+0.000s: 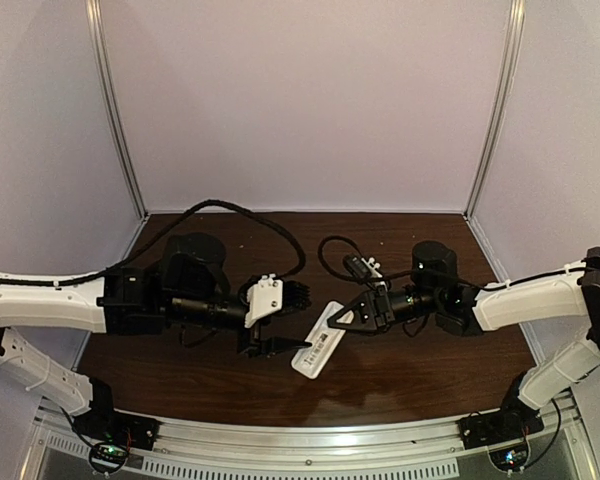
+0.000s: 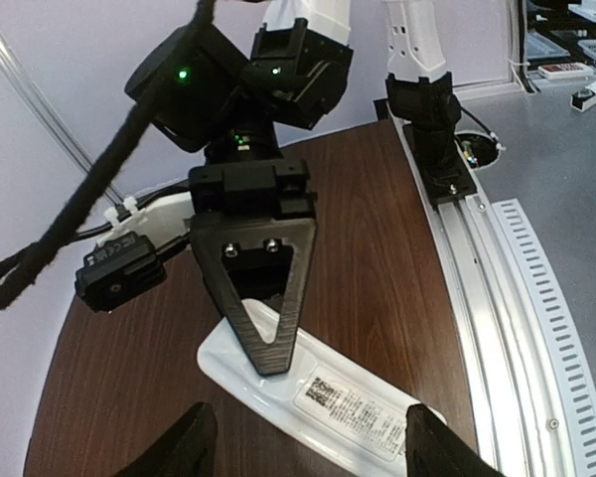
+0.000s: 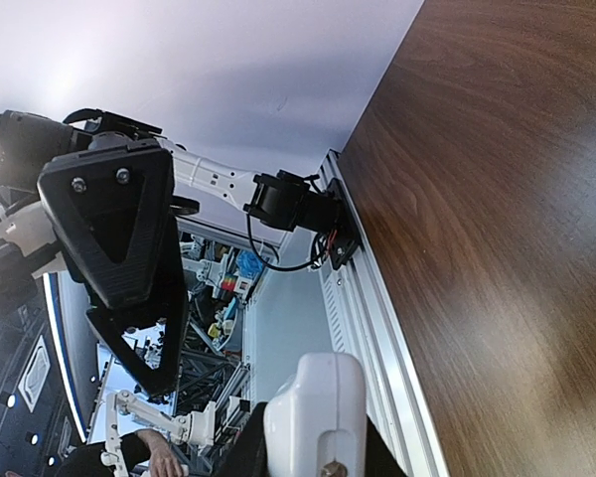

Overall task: Load the batteries into the remote control
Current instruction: Press the battery cover on the remote control, then place the remote control at the center of the board.

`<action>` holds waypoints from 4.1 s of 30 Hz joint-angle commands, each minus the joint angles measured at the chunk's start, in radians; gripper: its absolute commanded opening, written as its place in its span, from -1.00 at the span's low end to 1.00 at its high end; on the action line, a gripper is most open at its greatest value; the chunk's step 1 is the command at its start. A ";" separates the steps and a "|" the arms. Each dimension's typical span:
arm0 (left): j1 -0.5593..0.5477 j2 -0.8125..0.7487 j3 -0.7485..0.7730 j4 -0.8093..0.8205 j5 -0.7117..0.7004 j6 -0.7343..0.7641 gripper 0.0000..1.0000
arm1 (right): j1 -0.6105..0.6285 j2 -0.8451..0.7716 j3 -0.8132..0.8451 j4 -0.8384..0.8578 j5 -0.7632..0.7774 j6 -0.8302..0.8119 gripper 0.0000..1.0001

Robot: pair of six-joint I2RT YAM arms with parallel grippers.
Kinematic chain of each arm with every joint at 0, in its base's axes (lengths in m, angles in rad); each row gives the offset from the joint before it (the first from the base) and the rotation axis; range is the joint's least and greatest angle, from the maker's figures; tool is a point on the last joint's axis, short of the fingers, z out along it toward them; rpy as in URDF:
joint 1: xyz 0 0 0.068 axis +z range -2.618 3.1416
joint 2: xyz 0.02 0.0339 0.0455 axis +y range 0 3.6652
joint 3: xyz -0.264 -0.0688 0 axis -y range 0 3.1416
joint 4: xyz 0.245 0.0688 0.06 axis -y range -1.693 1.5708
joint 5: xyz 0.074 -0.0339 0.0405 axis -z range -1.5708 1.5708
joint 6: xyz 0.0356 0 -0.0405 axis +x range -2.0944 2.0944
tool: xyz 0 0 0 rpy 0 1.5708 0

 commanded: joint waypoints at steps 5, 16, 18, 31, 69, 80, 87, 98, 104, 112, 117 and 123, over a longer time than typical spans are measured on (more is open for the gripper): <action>0.074 0.050 -0.036 0.054 0.044 -0.382 0.37 | 0.006 -0.066 0.020 -0.029 0.034 -0.096 -1.00; 0.083 0.119 -0.028 0.076 0.124 -0.479 0.34 | 0.006 -0.085 0.055 -0.145 0.066 -0.172 -1.00; 0.084 0.127 -0.030 0.082 0.145 -0.484 0.36 | 0.006 -0.087 0.061 -0.160 0.074 -0.183 -1.00; 0.109 0.208 -0.009 0.073 0.081 -0.557 -0.10 | 0.009 -0.118 0.064 -0.134 0.039 -0.183 -1.00; 0.237 0.192 -0.004 0.462 0.920 -0.799 0.95 | 0.067 -0.267 0.440 -0.704 -0.010 -0.900 -0.88; 0.236 0.224 0.000 0.655 1.038 -0.947 0.63 | 0.130 -0.223 0.513 -0.794 -0.035 -0.950 -0.88; 0.236 0.260 0.010 0.780 1.075 -1.047 0.48 | 0.152 -0.193 0.546 -0.802 -0.031 -0.965 -0.88; 0.234 0.421 -0.030 1.570 1.130 -1.650 0.45 | 0.191 -0.147 0.606 -0.850 -0.033 -1.032 -0.87; 0.224 0.510 -0.004 1.832 1.146 -1.853 0.23 | 0.195 -0.136 0.619 -0.877 -0.028 -1.055 -0.87; 0.210 0.508 0.016 1.833 1.167 -1.867 0.09 | 0.195 -0.128 0.623 -0.900 -0.016 -1.076 -0.86; 0.207 0.502 0.026 1.832 1.173 -1.868 -0.10 | 0.195 -0.122 0.625 -0.920 -0.010 -1.095 -0.85; 0.205 0.494 0.036 1.833 1.175 -1.866 -0.19 | 0.195 -0.121 0.628 -0.930 0.006 -1.102 -0.85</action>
